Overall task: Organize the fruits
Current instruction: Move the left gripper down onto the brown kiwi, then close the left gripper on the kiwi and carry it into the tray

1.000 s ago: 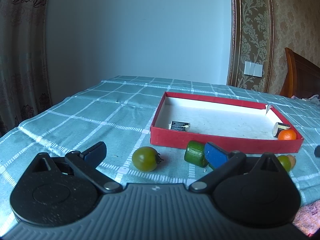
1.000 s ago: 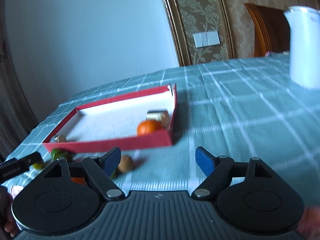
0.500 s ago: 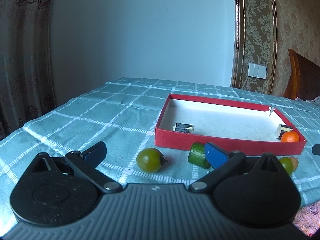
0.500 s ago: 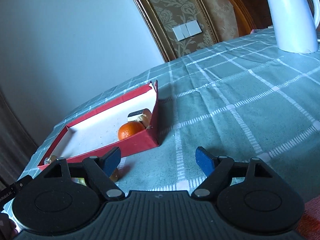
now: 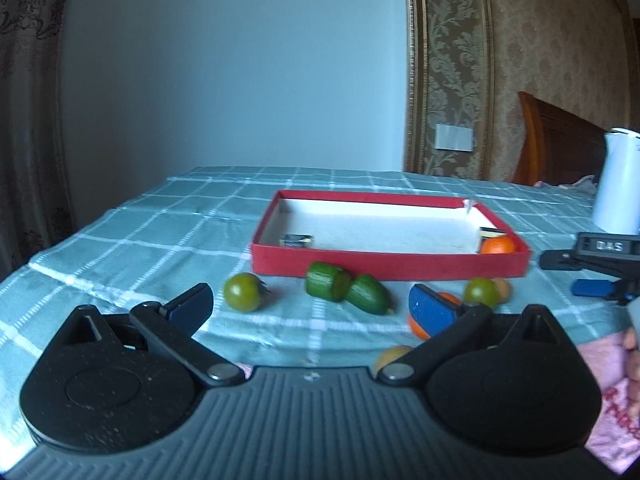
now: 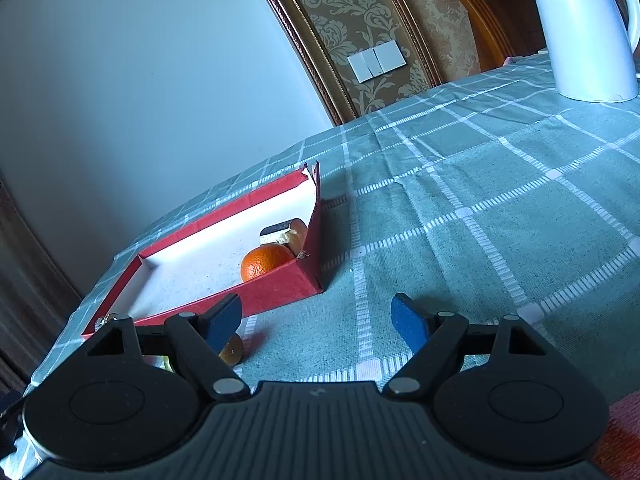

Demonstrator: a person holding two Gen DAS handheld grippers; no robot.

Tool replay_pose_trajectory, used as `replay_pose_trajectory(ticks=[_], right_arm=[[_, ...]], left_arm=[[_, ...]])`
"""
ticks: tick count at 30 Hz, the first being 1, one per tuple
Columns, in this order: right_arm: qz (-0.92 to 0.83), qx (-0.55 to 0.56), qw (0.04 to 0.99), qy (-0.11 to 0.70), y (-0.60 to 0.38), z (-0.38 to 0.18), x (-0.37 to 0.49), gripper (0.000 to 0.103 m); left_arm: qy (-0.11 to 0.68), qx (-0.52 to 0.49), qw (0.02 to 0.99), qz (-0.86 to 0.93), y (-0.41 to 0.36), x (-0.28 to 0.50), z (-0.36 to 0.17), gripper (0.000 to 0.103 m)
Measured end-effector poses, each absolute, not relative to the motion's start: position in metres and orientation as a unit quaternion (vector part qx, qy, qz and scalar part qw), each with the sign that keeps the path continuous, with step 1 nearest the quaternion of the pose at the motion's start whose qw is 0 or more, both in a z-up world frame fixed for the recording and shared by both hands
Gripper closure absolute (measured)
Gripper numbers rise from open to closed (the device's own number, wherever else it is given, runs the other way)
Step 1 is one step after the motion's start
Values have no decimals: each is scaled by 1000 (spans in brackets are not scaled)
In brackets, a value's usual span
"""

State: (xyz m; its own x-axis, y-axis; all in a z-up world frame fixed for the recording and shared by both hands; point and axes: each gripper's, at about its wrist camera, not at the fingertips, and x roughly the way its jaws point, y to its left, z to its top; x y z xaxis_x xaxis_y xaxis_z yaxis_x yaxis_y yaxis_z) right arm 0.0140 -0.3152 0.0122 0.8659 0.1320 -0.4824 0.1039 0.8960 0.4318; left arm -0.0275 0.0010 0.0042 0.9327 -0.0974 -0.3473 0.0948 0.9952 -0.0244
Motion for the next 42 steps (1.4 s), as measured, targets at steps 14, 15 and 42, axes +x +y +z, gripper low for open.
replay_pose_trajectory(ticks=[14, 15, 42], right_arm=[[8, 229, 939, 258, -316, 12, 14, 21], [8, 229, 939, 258, -315, 12, 14, 21], [9, 229, 938, 259, -316, 12, 15, 21]], left_arm=[[206, 26, 972, -108, -40, -28, -11, 22], [211, 25, 971, -109, -40, -27, -12, 25], [270, 28, 958, -97, -45, -8, -26, 68]])
